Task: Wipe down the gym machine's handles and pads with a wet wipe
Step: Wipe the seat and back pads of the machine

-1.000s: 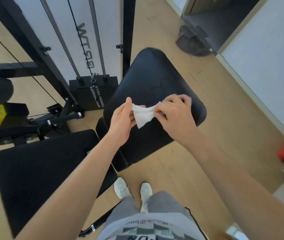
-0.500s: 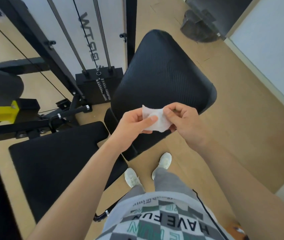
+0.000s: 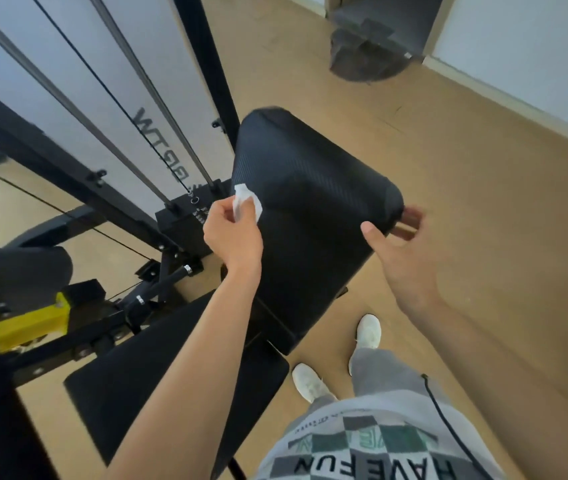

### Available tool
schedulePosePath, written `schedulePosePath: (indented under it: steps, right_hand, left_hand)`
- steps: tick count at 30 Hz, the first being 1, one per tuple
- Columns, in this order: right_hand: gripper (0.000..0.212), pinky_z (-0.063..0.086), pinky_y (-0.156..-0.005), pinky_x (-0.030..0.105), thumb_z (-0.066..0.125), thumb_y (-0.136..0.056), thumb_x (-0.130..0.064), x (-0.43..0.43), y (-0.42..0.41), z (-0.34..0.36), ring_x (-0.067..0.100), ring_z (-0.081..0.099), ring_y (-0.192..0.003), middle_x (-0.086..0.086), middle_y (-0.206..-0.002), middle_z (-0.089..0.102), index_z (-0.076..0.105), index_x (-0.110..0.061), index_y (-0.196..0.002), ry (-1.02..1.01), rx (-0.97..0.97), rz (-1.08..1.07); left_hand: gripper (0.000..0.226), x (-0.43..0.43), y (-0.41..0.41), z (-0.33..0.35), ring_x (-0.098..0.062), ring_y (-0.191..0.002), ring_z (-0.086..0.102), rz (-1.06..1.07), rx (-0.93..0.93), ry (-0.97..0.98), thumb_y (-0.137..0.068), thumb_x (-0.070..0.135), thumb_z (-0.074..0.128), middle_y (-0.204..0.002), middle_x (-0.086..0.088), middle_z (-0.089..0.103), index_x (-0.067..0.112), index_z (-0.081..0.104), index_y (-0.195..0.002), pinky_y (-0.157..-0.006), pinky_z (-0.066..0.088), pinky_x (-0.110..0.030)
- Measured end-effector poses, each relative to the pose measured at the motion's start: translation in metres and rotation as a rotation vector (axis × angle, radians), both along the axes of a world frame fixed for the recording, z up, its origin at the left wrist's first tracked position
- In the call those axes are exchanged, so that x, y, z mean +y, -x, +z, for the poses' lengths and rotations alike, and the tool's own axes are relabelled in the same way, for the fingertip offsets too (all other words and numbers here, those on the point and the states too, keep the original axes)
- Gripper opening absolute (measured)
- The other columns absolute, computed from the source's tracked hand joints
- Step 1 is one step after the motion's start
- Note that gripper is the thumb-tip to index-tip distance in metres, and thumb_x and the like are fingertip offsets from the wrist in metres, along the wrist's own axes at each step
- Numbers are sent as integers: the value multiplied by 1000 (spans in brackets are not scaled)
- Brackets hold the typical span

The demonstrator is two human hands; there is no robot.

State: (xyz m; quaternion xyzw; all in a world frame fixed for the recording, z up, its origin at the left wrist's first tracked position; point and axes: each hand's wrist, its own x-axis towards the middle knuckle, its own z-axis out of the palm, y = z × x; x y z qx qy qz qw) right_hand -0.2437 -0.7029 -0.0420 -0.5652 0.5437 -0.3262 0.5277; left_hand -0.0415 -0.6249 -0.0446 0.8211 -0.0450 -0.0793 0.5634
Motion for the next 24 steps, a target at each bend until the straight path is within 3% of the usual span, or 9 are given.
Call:
schedulePosePath:
  steps: [3,6,8,11,13,15,20,24]
  right_hand:
    - [54,50,-80,7,79,-89,-24,-4,-8,0,-6,61,-109,-21,-123,60,50,-29,-134,-1,-158,71]
    - [51,48,-80,5,78,-89,-20,-7,-5,0,-14,60,-105,-25,-119,61,54,-28,-133,49,-168,102]
    - [47,49,-79,6,79,-88,-19,-12,-2,-2,-13,61,-104,-24,-117,63,55,-33,-125,65,-179,139]
    - [47,52,-80,12,81,-86,-18,-17,-1,-7,-4,64,-108,-14,-120,66,57,-28,-125,65,-192,167]
    - [51,53,-80,15,82,-85,-16,-19,0,-12,4,66,-110,-6,-122,68,58,-19,-129,54,-209,166]
    - [52,53,-79,15,83,-84,-16,-20,0,-13,4,66,-109,-8,-120,68,58,-20,-130,50,-218,170]
    - [54,52,-82,12,82,-84,-19,-19,0,-11,-4,64,-110,-27,-115,68,55,-41,-126,62,-225,173]
    - [56,52,-78,11,82,-85,-13,-18,0,-13,-3,65,-108,-15,-120,68,55,-27,-132,64,-243,157]
  left_hand:
    - [18,-24,9,-3,9,-90,58,-59,-105,23,-97,21,67,-96,22,57,23,63,-114,-91,53,-23]
    - [43,-36,30,-14,21,-105,55,-239,-179,56,-100,14,63,-121,13,61,22,56,-142,-95,46,-7]
    - [49,-36,48,-23,13,-128,46,-342,-232,30,-102,12,59,-146,-3,58,19,50,-150,-105,35,-3]
    - [58,-30,76,-39,-11,-155,23,-497,-259,35,-102,18,52,-165,-5,33,18,37,-157,-123,27,-27]
    - [61,-20,94,-45,-17,-158,16,-584,-314,-6,-100,25,46,-166,-2,27,15,32,-159,-127,21,-37]
    - [64,-11,104,-50,-21,-159,11,-669,-365,-42,-100,29,44,-167,-1,23,15,27,-160,-128,16,-37]
    - [67,-12,85,-42,-11,-159,-2,-724,-235,-43,-99,44,39,-172,3,11,30,19,-161,-125,8,-30]
    - [72,-30,47,-28,-12,-159,-3,-663,-180,-38,-94,52,36,-172,3,6,32,19,-162,-121,7,-26]
